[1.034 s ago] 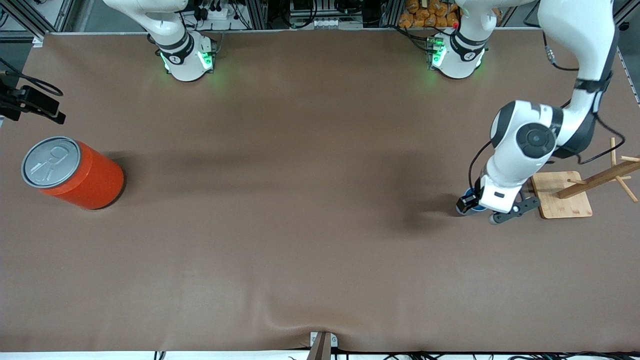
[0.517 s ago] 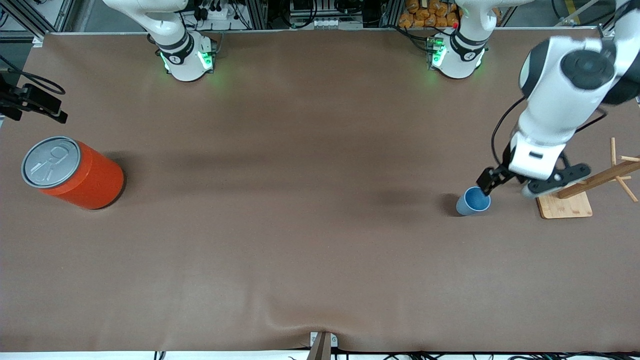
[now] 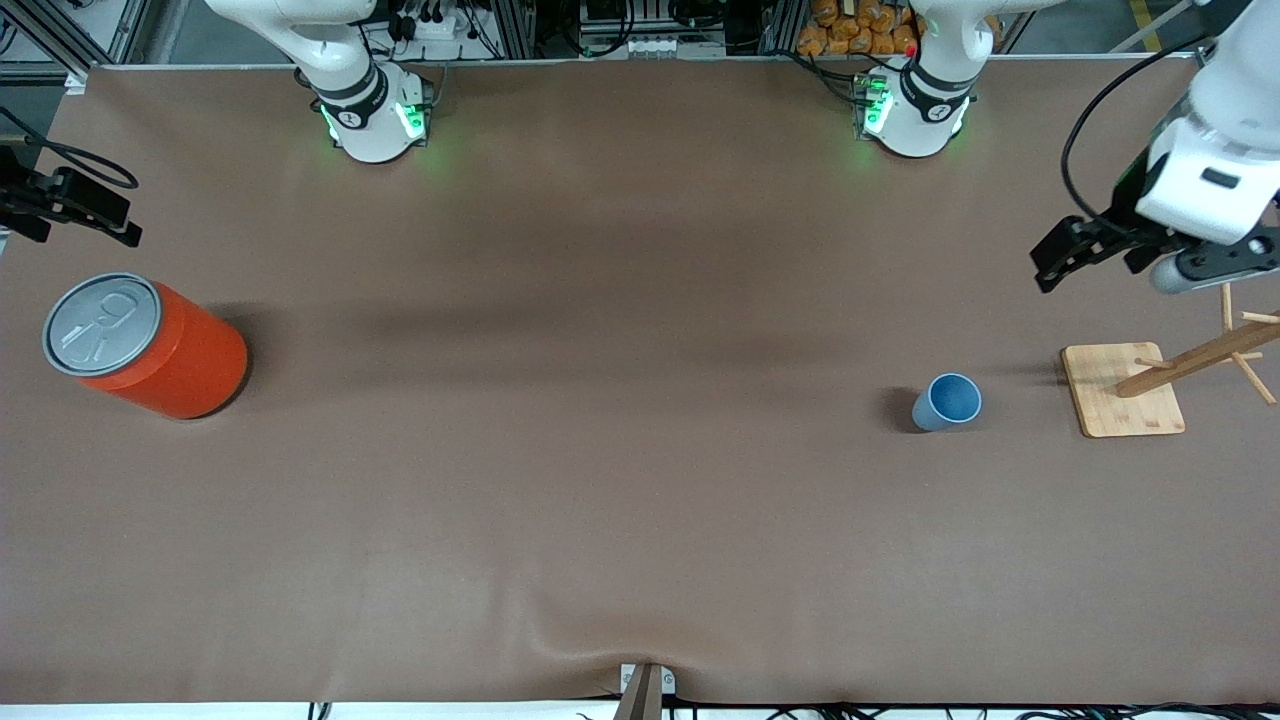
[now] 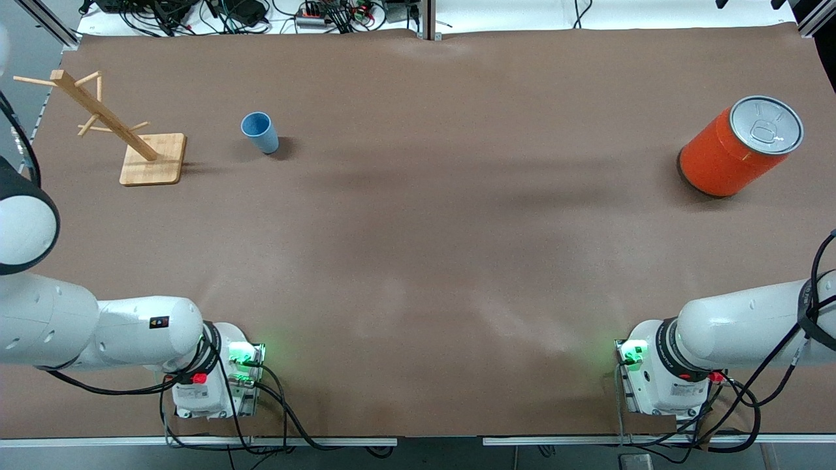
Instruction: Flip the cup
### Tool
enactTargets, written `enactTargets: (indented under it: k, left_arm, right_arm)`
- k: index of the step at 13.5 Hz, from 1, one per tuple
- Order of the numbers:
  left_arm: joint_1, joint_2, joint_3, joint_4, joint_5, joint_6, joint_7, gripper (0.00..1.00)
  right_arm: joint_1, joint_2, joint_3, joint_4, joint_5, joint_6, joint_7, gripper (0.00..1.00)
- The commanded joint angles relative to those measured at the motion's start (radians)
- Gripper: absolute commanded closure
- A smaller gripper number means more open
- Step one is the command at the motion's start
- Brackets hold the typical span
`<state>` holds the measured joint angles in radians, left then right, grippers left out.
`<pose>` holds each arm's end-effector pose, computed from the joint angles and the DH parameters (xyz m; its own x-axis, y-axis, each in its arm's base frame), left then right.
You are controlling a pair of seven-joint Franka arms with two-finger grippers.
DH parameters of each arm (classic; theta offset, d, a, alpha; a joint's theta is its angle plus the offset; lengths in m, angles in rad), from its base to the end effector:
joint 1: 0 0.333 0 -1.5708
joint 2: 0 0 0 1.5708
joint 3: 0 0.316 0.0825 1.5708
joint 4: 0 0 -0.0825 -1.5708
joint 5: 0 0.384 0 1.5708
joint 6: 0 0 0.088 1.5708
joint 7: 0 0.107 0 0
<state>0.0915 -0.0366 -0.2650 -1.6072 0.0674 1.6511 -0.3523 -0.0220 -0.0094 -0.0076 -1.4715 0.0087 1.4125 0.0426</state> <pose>0.5440 -0.0914 0.6344 0.9800 0.1718 0.1006 0.1770 -0.9832 -0.0450 0.5347 -0.0148 0.6622 0.9962 -0.0707 -0.0499 -0.0711 -0.9974 -0.0066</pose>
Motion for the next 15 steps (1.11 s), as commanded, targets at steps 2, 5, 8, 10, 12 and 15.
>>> enactTargets:
  k: [2, 5, 8, 10, 12, 15]
  left_arm:
    - [-0.059, 0.007, 0.122, 0.041, -0.057, -0.062, 0.097, 0.0]
    - [-0.064, 0.006, 0.18, 0.072, -0.063, -0.12, 0.208, 0.0]
    - [-0.09, -0.006, 0.191, 0.064, -0.064, -0.146, 0.194, 0.0]
    - [-0.095, -0.023, 0.187, 0.044, -0.064, -0.163, 0.187, 0.0]
    - [-0.096, -0.037, 0.19, 0.038, -0.064, -0.175, 0.187, 0.0]
    - [-0.101, -0.026, 0.207, 0.07, -0.061, -0.182, 0.292, 0.0]
  right_arm:
    - [0.007, -0.009, -0.005, 0.002, 0.005, -0.003, 0.019, 0.0]
    - [0.007, -0.009, -0.005, 0.002, 0.005, -0.001, 0.019, 0.0]
    - [0.007, -0.009, -0.005, 0.002, 0.005, -0.001, 0.019, 0.0]
    - [0.007, -0.007, -0.005, 0.002, 0.005, -0.001, 0.019, 0.0]
    - [0.007, -0.009, -0.005, 0.002, 0.005, -0.001, 0.019, 0.0]
    - [0.008, -0.007, -0.005, 0.002, 0.005, 0.0, 0.019, 0.0]
